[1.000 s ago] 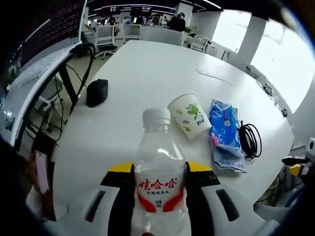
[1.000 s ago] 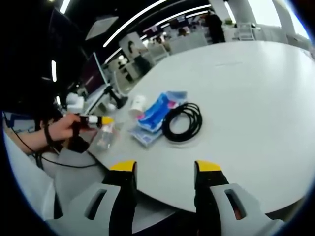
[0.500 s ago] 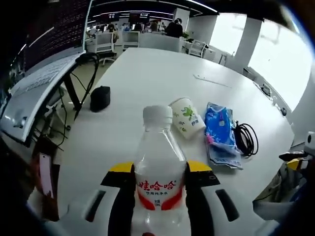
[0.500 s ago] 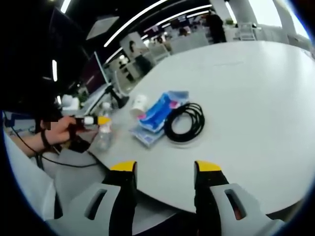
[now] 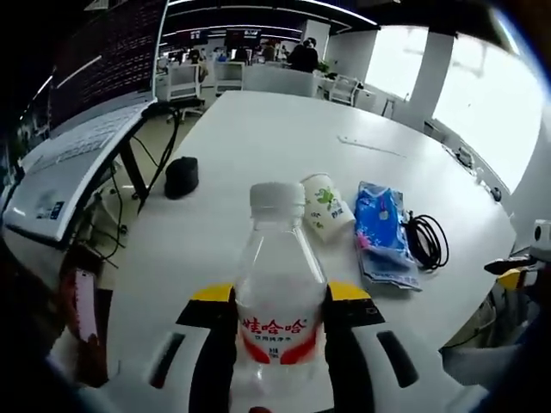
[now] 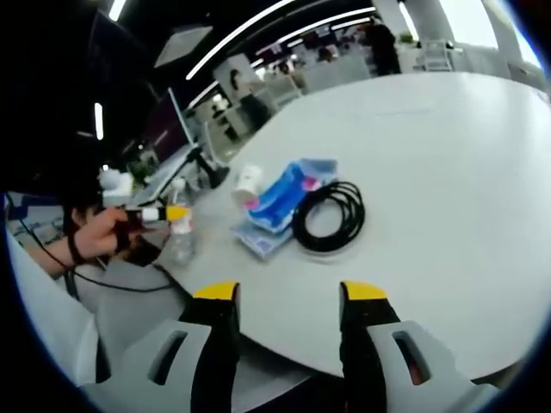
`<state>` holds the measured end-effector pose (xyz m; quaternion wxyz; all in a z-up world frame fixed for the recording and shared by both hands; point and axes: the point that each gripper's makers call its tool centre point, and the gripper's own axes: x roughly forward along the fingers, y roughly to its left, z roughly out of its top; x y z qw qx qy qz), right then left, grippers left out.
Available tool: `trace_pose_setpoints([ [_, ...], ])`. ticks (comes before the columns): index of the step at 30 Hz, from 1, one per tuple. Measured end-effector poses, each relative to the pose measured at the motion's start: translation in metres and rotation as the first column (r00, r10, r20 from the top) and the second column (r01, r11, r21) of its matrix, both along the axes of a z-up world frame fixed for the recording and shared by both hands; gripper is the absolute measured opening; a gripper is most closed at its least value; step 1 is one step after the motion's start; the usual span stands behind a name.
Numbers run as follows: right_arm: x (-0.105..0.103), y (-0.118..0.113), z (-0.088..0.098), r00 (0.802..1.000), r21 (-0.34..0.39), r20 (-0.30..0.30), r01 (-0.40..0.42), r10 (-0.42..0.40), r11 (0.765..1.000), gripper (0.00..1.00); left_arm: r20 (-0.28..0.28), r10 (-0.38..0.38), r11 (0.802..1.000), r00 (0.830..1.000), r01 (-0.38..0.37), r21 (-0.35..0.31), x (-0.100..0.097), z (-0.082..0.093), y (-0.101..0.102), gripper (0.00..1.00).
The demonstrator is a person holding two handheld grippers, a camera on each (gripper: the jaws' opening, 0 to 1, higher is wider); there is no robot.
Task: Arrange the tabletop items into an orderly group along one side of the table until the central work area is clear of visible clutter.
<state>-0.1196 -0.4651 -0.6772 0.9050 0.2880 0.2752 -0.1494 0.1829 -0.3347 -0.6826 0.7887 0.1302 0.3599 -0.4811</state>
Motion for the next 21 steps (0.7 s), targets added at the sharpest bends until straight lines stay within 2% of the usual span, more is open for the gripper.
trace_pose_setpoints([
  [21, -0.004, 0.001, -0.004, 1.000, 0.008, 0.002, 0.013, -0.013, 1.000, 0.44, 0.084, -0.031, 0.999, 0.996, 0.032, -0.006, -0.004, 0.012, 0.011, 0.38],
])
